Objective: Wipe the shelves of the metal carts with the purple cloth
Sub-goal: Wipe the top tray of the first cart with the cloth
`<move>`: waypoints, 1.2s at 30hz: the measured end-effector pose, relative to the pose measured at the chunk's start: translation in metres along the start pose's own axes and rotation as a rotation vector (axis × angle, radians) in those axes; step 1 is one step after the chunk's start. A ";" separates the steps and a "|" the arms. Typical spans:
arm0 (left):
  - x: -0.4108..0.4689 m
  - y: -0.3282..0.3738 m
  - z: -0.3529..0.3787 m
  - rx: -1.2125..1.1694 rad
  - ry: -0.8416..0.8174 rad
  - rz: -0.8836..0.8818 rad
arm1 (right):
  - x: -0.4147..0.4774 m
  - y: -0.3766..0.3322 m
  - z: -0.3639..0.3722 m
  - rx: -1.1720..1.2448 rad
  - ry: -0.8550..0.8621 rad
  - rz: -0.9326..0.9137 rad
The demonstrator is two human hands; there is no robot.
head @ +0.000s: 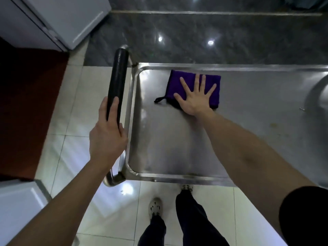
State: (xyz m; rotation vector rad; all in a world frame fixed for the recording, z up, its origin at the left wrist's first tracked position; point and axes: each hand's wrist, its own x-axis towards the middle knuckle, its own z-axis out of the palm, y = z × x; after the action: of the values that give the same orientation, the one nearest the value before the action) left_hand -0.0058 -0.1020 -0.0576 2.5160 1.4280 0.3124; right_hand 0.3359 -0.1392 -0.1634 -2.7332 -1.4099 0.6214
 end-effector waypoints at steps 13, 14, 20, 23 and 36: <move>0.020 -0.007 -0.008 0.086 -0.035 -0.007 | -0.058 -0.134 0.053 -0.069 0.018 -0.284; 0.020 -0.005 -0.009 0.101 -0.040 -0.012 | -0.085 -0.134 0.065 -0.072 0.029 -0.318; 0.021 0.002 -0.008 0.238 -0.047 -0.033 | -0.190 -0.102 0.103 -0.132 0.011 -0.433; 0.022 0.000 -0.007 0.294 -0.051 -0.026 | -0.206 -0.072 0.096 -0.149 -0.033 -0.421; 0.016 0.024 0.011 0.472 -0.064 0.751 | -0.271 0.123 0.049 -0.129 -0.109 -0.065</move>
State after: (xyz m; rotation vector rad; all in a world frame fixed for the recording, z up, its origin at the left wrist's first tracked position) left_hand 0.0246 -0.1013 -0.0596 3.3345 0.5050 0.0010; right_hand 0.2747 -0.4333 -0.1374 -2.7753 -1.6103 0.7097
